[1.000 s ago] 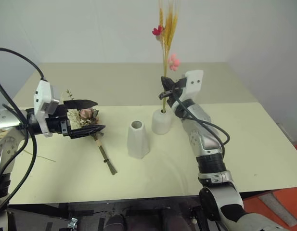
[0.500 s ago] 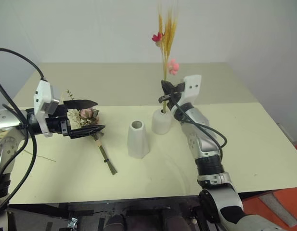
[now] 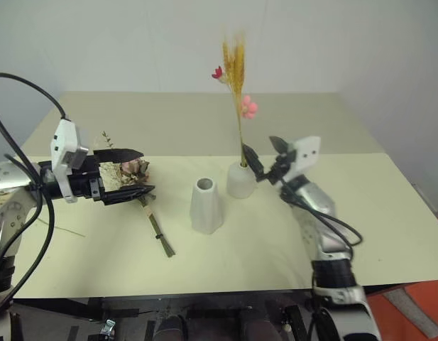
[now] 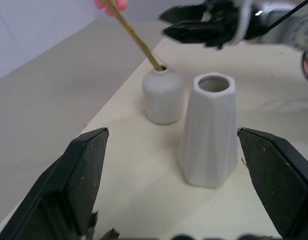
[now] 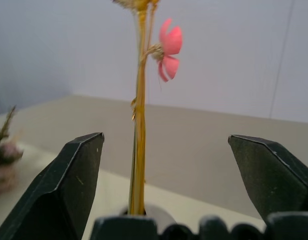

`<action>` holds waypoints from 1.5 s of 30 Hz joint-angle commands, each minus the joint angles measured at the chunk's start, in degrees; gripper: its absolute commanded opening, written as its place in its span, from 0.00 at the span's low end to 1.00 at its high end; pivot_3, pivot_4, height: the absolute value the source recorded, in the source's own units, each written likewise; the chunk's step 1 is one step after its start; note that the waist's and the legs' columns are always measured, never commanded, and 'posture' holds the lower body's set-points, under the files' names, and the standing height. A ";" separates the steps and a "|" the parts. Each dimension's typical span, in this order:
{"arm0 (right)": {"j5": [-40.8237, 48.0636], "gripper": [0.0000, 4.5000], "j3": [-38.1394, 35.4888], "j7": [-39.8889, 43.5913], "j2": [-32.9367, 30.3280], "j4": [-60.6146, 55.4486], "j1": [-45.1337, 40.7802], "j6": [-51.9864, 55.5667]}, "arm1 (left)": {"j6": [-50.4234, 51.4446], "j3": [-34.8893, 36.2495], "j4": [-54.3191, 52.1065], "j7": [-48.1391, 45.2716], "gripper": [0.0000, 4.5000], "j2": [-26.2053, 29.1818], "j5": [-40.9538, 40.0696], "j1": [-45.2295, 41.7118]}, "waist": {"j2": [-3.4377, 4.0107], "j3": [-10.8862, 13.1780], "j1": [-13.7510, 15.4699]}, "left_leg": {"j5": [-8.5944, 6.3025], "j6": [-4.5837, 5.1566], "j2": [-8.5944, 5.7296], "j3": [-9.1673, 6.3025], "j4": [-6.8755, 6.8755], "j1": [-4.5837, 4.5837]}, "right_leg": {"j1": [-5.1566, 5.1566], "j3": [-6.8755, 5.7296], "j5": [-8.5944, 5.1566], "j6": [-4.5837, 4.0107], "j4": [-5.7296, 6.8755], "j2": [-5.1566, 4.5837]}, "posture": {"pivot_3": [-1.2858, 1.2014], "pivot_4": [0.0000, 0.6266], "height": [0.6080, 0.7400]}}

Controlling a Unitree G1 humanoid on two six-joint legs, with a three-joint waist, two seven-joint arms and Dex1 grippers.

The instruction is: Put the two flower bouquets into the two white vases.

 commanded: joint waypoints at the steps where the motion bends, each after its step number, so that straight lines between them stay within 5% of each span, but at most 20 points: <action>1: 9.57 0.99 -4.33 8.34 -8.28 -8.88 0.36 9.10 | 4.98 -0.46 -2.48 4.18 1.00 3.00 2.24 0.49 | 0.00 0.00 -0.08 | 0.00 0.00 0.02 0.00 0.00 0.03 | 0.00 0.01 -0.01 0.01 0.01 0.02 | 0.52 0.24 1.00; 6: 22.67 0.99 -9.50 18.74 -23.46 -12.16 -1.00 23.34 | 24.14 -7.62 -5.35 13.16 1.00 7.48 5.41 -3.23 | -0.01 0.01 0.22 | 0.00 0.00 0.02 0.00 0.00 0.09 | 0.06 0.01 -0.07 0.03 0.02 0.02 | 0.52 0.24 1.00; 10: 24.62 0.99 -10.27 25.33 -30.75 -11.70 -1.97 24.80 | 43.87 -13.19 -5.88 19.59 1.00 6.00 4.45 -10.58 | -0.04 0.02 0.66 | 0.00 0.00 0.00 -0.01 0.01 0.12 | 0.07 0.00 -0.08 0.05 0.01 0.03 | 0.52 0.24 1.00; 17: 23.00 0.99 -9.22 28.19 -32.41 -10.50 -3.18 23.08 | 60.98 -19.00 -2.86 29.45 1.00 -3.55 6.62 -18.35 | -0.05 0.02 1.20 | 0.00 0.00 -0.07 -0.02 0.01 0.03 | 0.06 0.01 -0.09 0.09 -0.06 0.01 | 0.52 0.24 1.00; 26: 22.72 0.99 -9.21 27.77 -31.87 -11.99 -3.22 22.71 | 63.46 -16.62 6.52 40.06 1.00 -14.32 10.21 -20.77 | -0.08 0.04 1.33 | 0.00 0.00 -0.08 -0.06 0.03 0.03 | 0.05 0.01 -0.07 0.08 0.00 0.01 | 0.52 0.24 1.00; 29: 22.79 1.00 -9.43 27.63 -31.83 -12.39 -2.79 22.67 | 63.39 -15.33 9.69 43.00 0.87 -18.49 12.05 -22.05 | -0.08 0.03 1.73 | 0.00 0.00 -0.10 -0.08 0.06 0.07 | 0.09 0.00 -0.06 0.08 0.04 0.01 | 0.52 0.24 1.00; 33: 22.91 1.00 -9.59 27.22 -31.55 -13.09 -2.30 22.71 | 61.94 -13.92 12.05 46.02 0.58 -22.16 14.44 -23.75 | -0.08 0.03 2.34 | 0.00 0.00 -0.11 -0.09 0.06 0.10 | 0.12 0.00 -0.06 0.08 0.04 0.00 | 0.52 0.24 1.00; 40: 23.07 1.00 -9.96 26.76 -31.32 -13.91 -1.40 22.66 | 59.29 -12.93 11.44 46.76 0.07 -19.93 16.41 -24.43 | -0.08 0.03 2.40 | 0.00 -0.01 -0.12 -0.10 0.07 0.05 | 0.11 0.00 0.00 0.00 0.02 -0.01 | 0.52 0.24 1.00; 45: 22.68 1.00 -9.45 26.42 -30.88 -13.83 -1.40 22.25 | 40.94 -5.15 2.99 46.84 0.03 -19.43 17.72 -18.94 | -0.08 0.03 2.25 | 0.00 -0.01 -0.11 -0.10 0.06 0.06 | 0.10 0.00 0.06 -0.10 0.02 -0.01 | 0.52 0.24 1.00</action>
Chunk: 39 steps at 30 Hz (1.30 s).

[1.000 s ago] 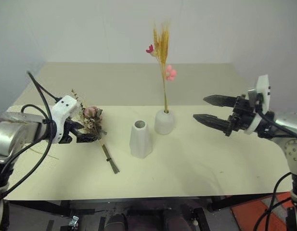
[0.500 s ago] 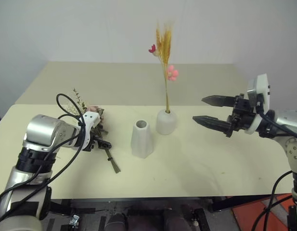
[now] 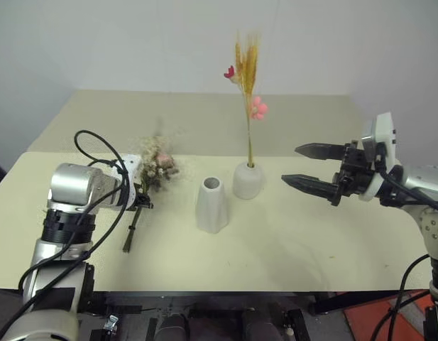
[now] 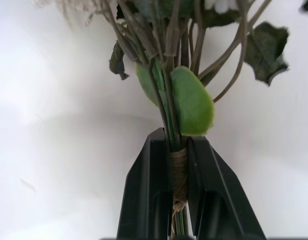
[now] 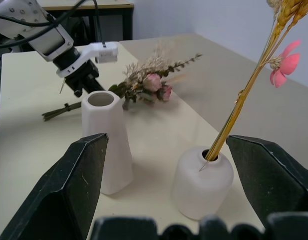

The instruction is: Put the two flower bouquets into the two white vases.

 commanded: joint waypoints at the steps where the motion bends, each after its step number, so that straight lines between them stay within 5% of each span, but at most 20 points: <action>1: 0.08 1.00 -1.63 -0.42 0.26 -1.41 -0.31 -1.84 | -19.56 8.73 -8.93 -0.66 0.03 -0.14 0.56 3.82 | 0.00 0.00 -0.04 | 0.00 0.00 0.01 0.01 -0.01 0.01 | 0.00 0.02 0.05 -0.08 -0.01 0.00 | 0.52 0.24 1.00; 7: -0.98 1.00 -1.05 -0.63 0.78 -0.94 -0.28 -2.72 | -36.13 23.17 -13.43 -11.82 0.03 -6.85 -16.42 0.26 | -0.01 0.00 0.91 | 0.00 -0.01 -0.01 0.03 0.09 -0.13 | 0.02 -0.03 0.21 -0.19 -0.13 -0.06 | 0.52 0.24 1.00; 15: -2.12 1.00 -0.93 -1.10 1.72 -1.12 -0.37 -3.46 | -36.10 23.65 -9.77 -29.31 0.03 -6.50 -34.68 -2.09 | 0.00 0.00 0.31 | 0.00 0.00 -0.01 0.04 0.11 -0.02 | 0.12 -0.02 0.15 0.04 -0.17 -0.05 | 0.52 0.24 1.00; 27: -0.87 1.00 -3.96 -3.04 0.96 -5.18 3.76 -2.28 | -43.99 9.43 4.29 -43.09 0.03 -10.59 -30.04 -11.06 | -0.01 -0.01 0.15 | 0.00 0.00 -0.01 0.03 0.13 -0.02 | 0.18 -0.02 0.08 0.15 -0.23 -0.04 | 0.52 0.24 1.00; 39: 0.54 1.00 -6.99 -6.12 0.48 -8.99 7.41 -0.81 | -46.72 4.05 8.29 -49.71 0.03 -12.50 -26.58 -11.71 | -0.01 -0.01 0.12 | 0.00 0.01 -0.02 0.03 0.13 -0.02 | 0.18 0.00 0.05 0.21 -0.22 -0.03 | 0.52 0.24 1.00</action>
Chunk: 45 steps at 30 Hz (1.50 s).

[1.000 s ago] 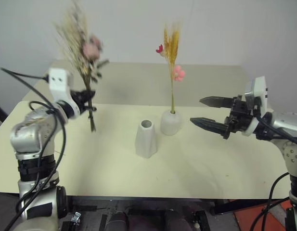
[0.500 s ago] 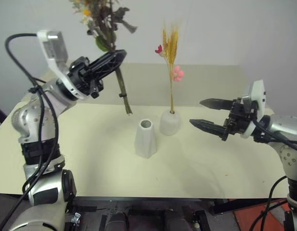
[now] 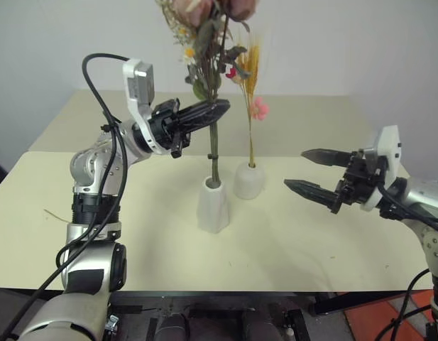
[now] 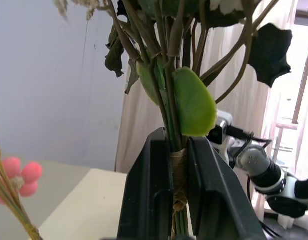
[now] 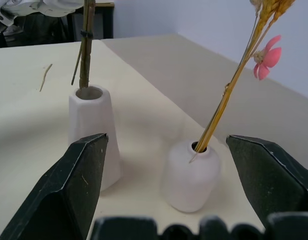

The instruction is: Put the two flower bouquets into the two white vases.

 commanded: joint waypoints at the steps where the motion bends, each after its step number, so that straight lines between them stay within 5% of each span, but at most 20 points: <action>1: 1.13 1.00 -2.80 -1.17 -1.05 -2.29 0.13 -0.01 | -1.20 -0.15 -0.77 -1.34 0.03 0.21 0.38 -1.13 | 0.00 0.00 -0.02 | 0.00 0.00 0.00 0.00 0.00 0.01 | 0.00 0.00 -0.01 0.01 0.00 0.00 | 0.52 0.24 1.00; 45: 1.16 1.00 -0.77 -3.61 0.31 -2.70 -0.88 -1.42 | -5.16 -0.17 3.65 -1.36 0.03 -1.52 4.52 -3.04 | 0.00 0.00 0.04 | 0.00 0.00 0.00 -0.01 0.00 0.02 | 0.01 0.00 -0.04 0.06 0.01 0.00 | 0.52 0.24 1.00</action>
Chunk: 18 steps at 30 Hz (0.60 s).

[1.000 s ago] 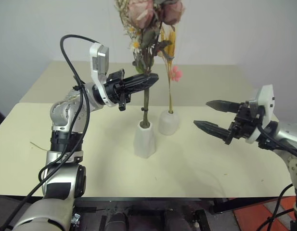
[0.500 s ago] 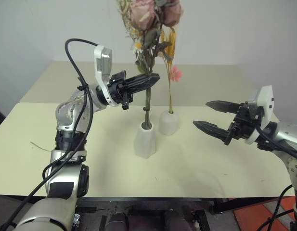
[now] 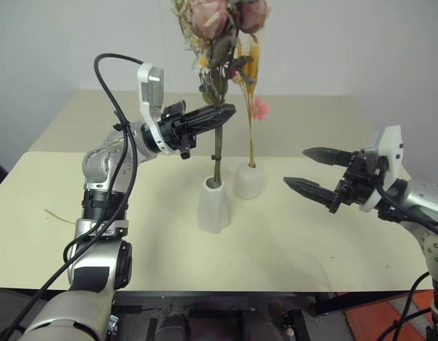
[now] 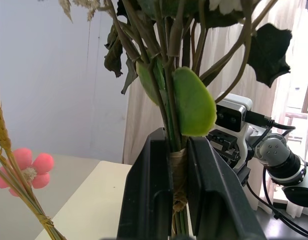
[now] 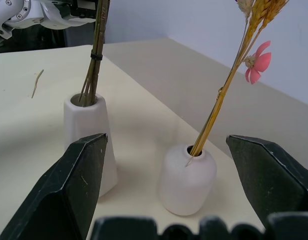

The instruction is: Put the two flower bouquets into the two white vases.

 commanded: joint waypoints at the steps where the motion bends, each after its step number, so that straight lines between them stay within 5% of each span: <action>1: 0.52 1.00 -0.74 -0.08 0.00 -0.88 -1.80 -1.42 | -0.98 1.01 -0.87 -0.27 0.03 0.39 -0.32 -1.41 | 0.00 0.00 -0.03 | 0.00 0.00 0.00 0.00 0.00 0.00 | 0.00 0.00 0.00 0.00 0.00 0.00 | 0.52 0.24 1.00; 18: 0.10 1.00 -0.06 -0.32 1.03 -1.03 -2.09 -1.53 | -0.08 1.91 -1.60 -0.58 0.03 1.46 -0.89 -0.61 | 0.00 0.00 -0.01 | 0.00 0.00 0.00 0.00 0.00 -0.01 | 0.00 0.00 0.00 0.00 0.00 0.00 | 0.52 0.24 1.00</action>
